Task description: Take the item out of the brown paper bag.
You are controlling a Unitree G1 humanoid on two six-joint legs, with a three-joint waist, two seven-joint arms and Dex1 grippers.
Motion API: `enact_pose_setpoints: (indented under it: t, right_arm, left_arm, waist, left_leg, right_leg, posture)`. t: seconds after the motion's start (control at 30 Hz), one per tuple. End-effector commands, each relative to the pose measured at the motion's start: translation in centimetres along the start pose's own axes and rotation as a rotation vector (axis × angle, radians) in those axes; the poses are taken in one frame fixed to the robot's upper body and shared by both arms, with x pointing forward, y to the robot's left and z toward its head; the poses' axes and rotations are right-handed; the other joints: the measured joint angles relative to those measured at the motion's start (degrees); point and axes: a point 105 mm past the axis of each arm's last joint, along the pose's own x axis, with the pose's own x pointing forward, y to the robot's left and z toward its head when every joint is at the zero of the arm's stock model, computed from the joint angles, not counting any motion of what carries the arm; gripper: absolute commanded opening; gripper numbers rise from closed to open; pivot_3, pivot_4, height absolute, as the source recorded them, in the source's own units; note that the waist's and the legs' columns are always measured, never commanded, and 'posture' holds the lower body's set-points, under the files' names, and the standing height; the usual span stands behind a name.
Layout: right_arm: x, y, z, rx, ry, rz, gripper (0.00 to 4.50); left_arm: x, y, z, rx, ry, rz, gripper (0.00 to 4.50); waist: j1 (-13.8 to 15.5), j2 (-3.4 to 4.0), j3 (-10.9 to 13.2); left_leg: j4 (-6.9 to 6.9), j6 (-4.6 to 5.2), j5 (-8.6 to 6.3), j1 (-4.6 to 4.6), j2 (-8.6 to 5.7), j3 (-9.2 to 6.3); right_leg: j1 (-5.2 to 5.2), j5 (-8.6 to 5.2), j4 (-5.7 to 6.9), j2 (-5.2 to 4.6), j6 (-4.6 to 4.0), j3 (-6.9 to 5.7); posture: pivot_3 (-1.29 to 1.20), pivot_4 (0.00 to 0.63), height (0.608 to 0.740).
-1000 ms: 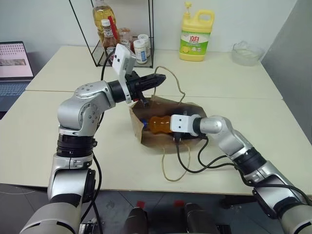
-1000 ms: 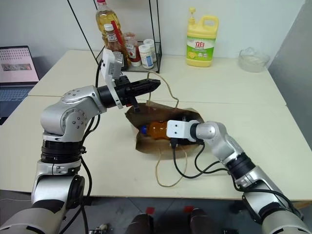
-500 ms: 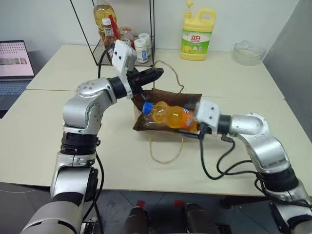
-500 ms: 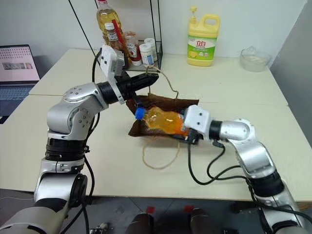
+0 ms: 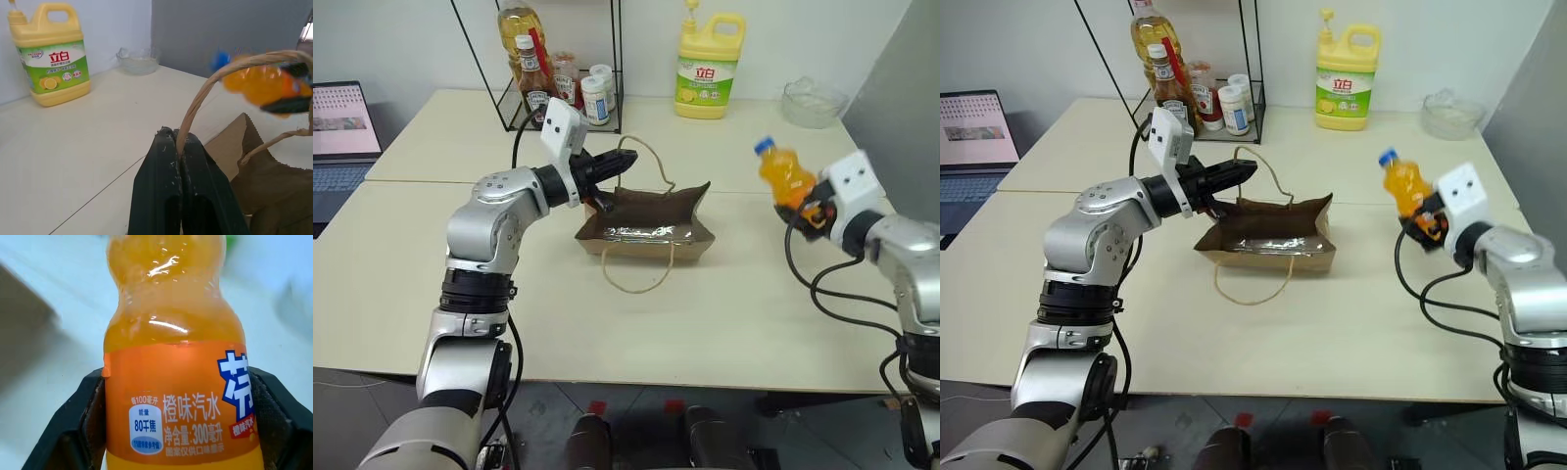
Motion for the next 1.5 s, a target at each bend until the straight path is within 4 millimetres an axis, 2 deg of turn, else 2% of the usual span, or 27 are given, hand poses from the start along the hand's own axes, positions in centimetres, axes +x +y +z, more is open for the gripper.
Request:
enact_pose_setpoints:
  t: [0.03,0.17,0.27,0.33,0.37,0.4,0.57,0.73,0.83,0.97,1.03,1.1,1.27,1.4,1.5]
  right_arm:
    - [0.3,0.0,-0.3,-0.110,0.024,0.020,3.30]
    - [0.9,0.0,-2.7,-0.139,0.108,0.030,3.30]
    - [0.8,0.1,-3.2,-0.158,0.132,0.047,3.30]
    - [0.8,0.0,-3.2,-0.161,0.131,0.055,4.05]
    - [0.7,0.0,-3.1,-0.161,0.129,0.053,4.24]
    - [0.7,0.0,-2.9,-0.163,0.117,0.059,4.44]
    - [0.1,0.5,-1.3,-0.182,0.047,0.073,4.44]
    - [-2.0,1.9,4.4,0.007,-0.254,0.098,4.44]
    - [-3.5,2.9,6.1,0.062,-0.358,0.111,4.50]
    - [-4.1,3.8,6.8,0.097,-0.414,0.072,4.50]
    - [-3.9,4.3,6.5,0.120,-0.417,0.051,4.50]
    - [-3.5,4.8,5.9,0.124,-0.411,0.031,4.50]
    - [-3.5,5.4,4.6,0.160,-0.410,-0.021,4.50]
    - [-3.9,7.0,2.9,0.162,-0.398,-0.015,4.50]
    - [-4.0,8.5,1.8,0.168,-0.398,-0.010,4.50]
  left_arm:
    - [0.5,-0.4,1.9,0.058,-0.044,-0.025,0.00]
    - [0.4,-0.3,2.0,0.063,-0.043,-0.020,0.00]
    - [0.1,-0.1,2.0,0.067,-0.039,-0.008,0.00]
    - [-0.1,0.0,1.9,0.067,-0.036,0.002,0.00]
    - [-0.2,0.1,1.8,0.066,-0.035,0.004,0.00]
    - [-0.2,0.1,1.8,0.066,-0.034,0.006,0.00]
    - [-0.5,0.1,1.8,0.067,-0.032,0.016,0.00]
    - [-0.9,0.6,1.9,0.051,-0.035,0.041,0.00]
    - [-1.3,1.5,2.4,0.009,-0.058,0.069,0.60]
    - [-1.5,2.5,2.8,-0.019,-0.076,0.109,1.80]
    - [-1.7,3.4,2.8,-0.024,-0.078,0.147,2.29]
    - [-1.9,4.1,2.8,-0.025,-0.076,0.174,2.97]
    - [-3.7,4.2,3.7,-0.040,-0.094,0.192,4.41]
    - [-6.7,4.2,4.3,-0.021,-0.115,0.274,4.48]
    - [-10.2,5.7,3.0,0.042,-0.063,0.471,4.48]
  waist:
    - [-0.05,0.04,0.08]
    - [-0.37,0.13,0.14]
    - [-0.20,0.13,0.14]
    - [-0.13,0.13,0.14]
    - [-0.10,0.13,0.14]
    - [-0.07,0.13,0.14]
    - [-0.04,0.13,0.14]
    - [-0.17,0.12,0.14]
    - [-0.04,0.12,0.14]
    - [-0.01,0.11,0.14]
    - [0.00,0.11,0.13]
    - [-0.02,0.11,0.13]
    - [-0.05,0.12,0.14]
    - [-0.20,0.13,0.13]
    - [-0.25,0.15,0.12]
  left_leg:
    - [0.00,-0.01,0.00,0.00,0.00,-0.01]
    - [0.00,-0.04,0.02,0.03,0.00,0.03]
    - [0.04,-0.03,0.02,0.02,0.00,0.02]
    - [0.05,-0.03,0.02,0.02,-0.01,0.02]
    - [0.05,-0.04,0.02,0.02,-0.01,0.02]
    - [0.04,-0.07,0.04,0.02,-0.01,0.01]
    - [0.03,-0.10,0.06,0.02,0.00,0.01]
    - [0.03,-0.10,0.06,0.02,0.01,-0.01]
    - [0.02,-0.10,0.06,0.01,0.01,-0.08]
    - [0.03,-0.10,0.06,-0.01,0.00,-0.11]
    - [0.03,-0.09,0.05,0.00,0.00,-0.12]
    - [0.03,-0.08,0.05,0.00,0.00,-0.12]
    - [0.00,-0.11,0.06,0.00,0.01,-0.12]
    - [-0.05,-0.11,0.06,0.02,0.04,-0.12]
    - [-0.05,-0.11,0.06,0.03,0.07,-0.11]
  right_leg:
    - [0.00,0.00,0.00,0.00,0.00,-0.01]
    - [-0.01,0.00,0.01,0.01,0.01,0.04]
    - [0.03,0.00,0.00,0.01,0.01,0.03]
    - [0.05,0.00,0.00,0.00,0.01,0.04]
    - [0.05,0.00,0.00,0.00,0.02,0.04]
    - [0.04,0.00,0.00,0.00,0.01,0.03]
    - [0.04,0.00,0.00,0.00,0.01,0.02]
    - [0.03,0.00,0.02,0.01,0.01,0.02]
    - [0.04,0.00,0.04,0.02,0.01,-0.03]
    - [0.07,0.00,0.03,0.01,0.01,-0.05]
    - [0.06,0.00,0.03,0.01,0.01,-0.06]
    - [0.06,0.00,0.03,0.02,0.01,-0.07]
    - [0.02,0.00,0.05,0.02,0.01,-0.08]
    - [0.02,-0.01,0.07,0.02,-0.01,-0.08]
    - [0.02,-0.03,0.07,0.03,-0.02,-0.07]
  posture:
    - [0.00,0.150,0.740]
    - [0.00,0.150,0.740]
    - [0.00,0.150,0.740]
    - [0.00,0.150,0.740]
    - [0.00,0.150,0.740]
    - [0.00,0.150,0.740]
    - [0.00,0.150,0.740]
    - [0.00,0.150,0.740]
    - [0.00,0.150,0.740]
    - [0.00,0.150,0.740]
    - [0.00,0.150,0.740]
    - [0.00,0.150,0.740]
    - [0.00,0.150,0.740]
    - [0.00,0.150,0.740]
    - [0.00,0.150,0.740]
